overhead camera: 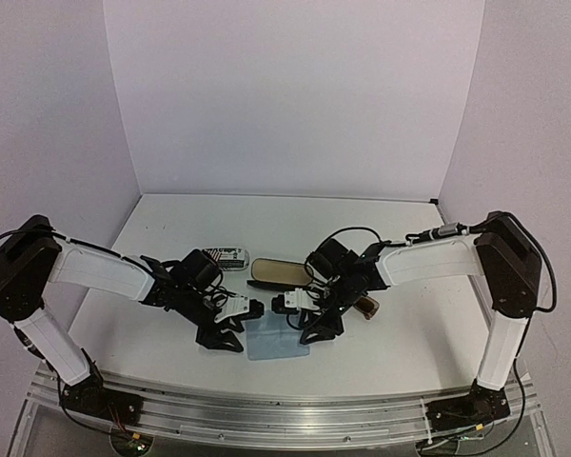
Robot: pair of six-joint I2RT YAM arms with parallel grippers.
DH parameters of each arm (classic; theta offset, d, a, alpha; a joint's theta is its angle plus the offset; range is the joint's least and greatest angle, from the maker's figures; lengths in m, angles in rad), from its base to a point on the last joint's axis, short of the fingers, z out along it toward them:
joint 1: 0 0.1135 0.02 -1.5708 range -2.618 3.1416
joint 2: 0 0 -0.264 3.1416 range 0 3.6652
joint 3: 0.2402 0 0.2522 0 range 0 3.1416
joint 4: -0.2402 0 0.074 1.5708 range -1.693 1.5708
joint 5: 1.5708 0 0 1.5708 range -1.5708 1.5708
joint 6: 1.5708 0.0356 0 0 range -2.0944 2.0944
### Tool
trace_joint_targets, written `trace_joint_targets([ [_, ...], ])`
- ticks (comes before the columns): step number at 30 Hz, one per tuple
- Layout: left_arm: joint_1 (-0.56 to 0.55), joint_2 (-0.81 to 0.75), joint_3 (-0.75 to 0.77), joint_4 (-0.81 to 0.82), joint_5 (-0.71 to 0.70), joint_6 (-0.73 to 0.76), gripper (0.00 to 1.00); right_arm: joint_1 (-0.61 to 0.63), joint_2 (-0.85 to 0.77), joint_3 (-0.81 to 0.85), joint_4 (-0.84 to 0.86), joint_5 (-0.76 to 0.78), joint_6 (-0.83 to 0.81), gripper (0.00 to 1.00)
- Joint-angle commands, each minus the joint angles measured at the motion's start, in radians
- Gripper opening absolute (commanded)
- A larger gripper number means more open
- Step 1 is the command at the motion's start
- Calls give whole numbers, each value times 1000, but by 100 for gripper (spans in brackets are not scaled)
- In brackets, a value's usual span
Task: Organize the sunglasses
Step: Fold the glasses cleaning cloth at the center of the board.
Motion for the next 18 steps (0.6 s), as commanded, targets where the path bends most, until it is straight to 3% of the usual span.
trace_joint_targets([
  [1, 0, 12, 57, 42, 7, 50, 52, -2, 14, 22, 5, -10, -47, 46],
  [6, -57, -35, -17, 74, 63, 241, 50, 24, -50, -65, 7, -63, -140, 47],
  [13, -64, 27, -5, 81, 57, 228, 50, 30, 29, -61, 7, -26, -113, 46],
  [18, -65, 39, -14, 76, 50, 256, 50, 38, 77, -39, 5, 21, -100, 37],
])
